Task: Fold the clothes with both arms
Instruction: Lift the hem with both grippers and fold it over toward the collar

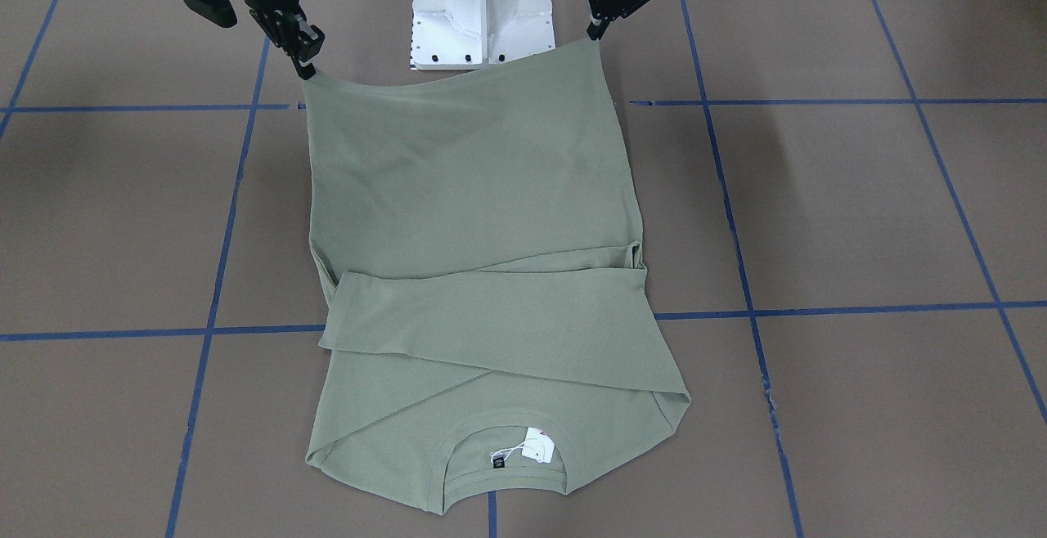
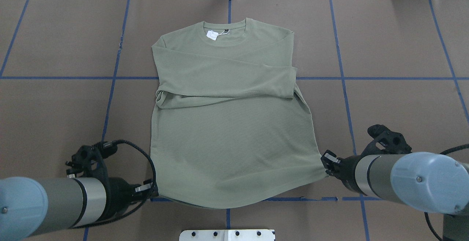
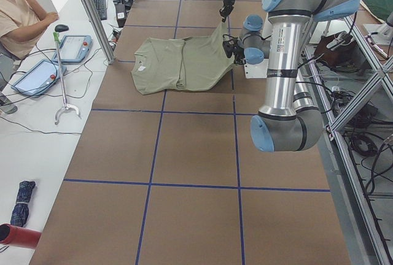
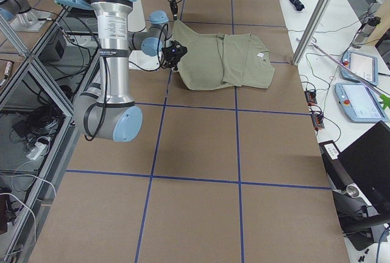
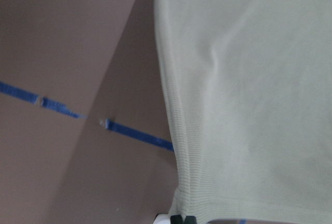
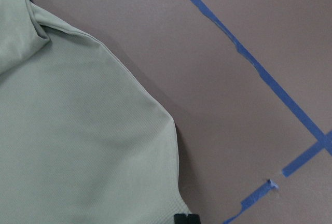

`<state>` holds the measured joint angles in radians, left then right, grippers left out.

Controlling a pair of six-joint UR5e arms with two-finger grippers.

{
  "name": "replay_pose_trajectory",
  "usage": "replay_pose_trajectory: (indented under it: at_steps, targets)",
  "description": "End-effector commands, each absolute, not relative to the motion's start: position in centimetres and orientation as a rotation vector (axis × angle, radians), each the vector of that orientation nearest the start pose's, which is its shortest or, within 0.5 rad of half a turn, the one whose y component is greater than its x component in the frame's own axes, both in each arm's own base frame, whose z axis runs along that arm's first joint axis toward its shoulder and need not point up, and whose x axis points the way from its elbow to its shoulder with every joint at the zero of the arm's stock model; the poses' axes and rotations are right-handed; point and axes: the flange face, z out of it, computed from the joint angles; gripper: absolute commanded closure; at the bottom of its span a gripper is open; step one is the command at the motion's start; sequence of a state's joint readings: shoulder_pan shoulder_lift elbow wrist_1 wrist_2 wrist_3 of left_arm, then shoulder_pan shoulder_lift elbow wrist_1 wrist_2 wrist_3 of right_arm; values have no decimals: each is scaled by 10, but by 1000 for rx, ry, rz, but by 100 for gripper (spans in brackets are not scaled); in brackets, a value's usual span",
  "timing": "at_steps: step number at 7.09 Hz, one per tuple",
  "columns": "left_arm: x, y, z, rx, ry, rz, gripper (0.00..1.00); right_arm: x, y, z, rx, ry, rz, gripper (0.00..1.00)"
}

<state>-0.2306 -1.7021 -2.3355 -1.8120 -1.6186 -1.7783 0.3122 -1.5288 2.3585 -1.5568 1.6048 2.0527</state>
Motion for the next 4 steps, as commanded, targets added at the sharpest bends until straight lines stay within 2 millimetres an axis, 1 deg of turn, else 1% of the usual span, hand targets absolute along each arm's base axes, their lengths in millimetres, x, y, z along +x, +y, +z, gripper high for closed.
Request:
replay_pose_trajectory:
  at_steps: [1, 2, 3, 4]
  targets:
    - [369, -321, 220, 125, 1144, -333, 100, -358, -337, 284, -18, -866, 744, 100]
    - [367, -383, 231, 180, 1099, -344, 100, -358, -390, 289, 15, -840, 721, 100]
    - [363, -429, 244, 241, 1048, -342, 100, -359, -444, 290, 58, -814, 676, 100]
    - [359, -467, 256, 289, 1013, -344, 100, -361, -493, 296, 94, -772, 658, 100]
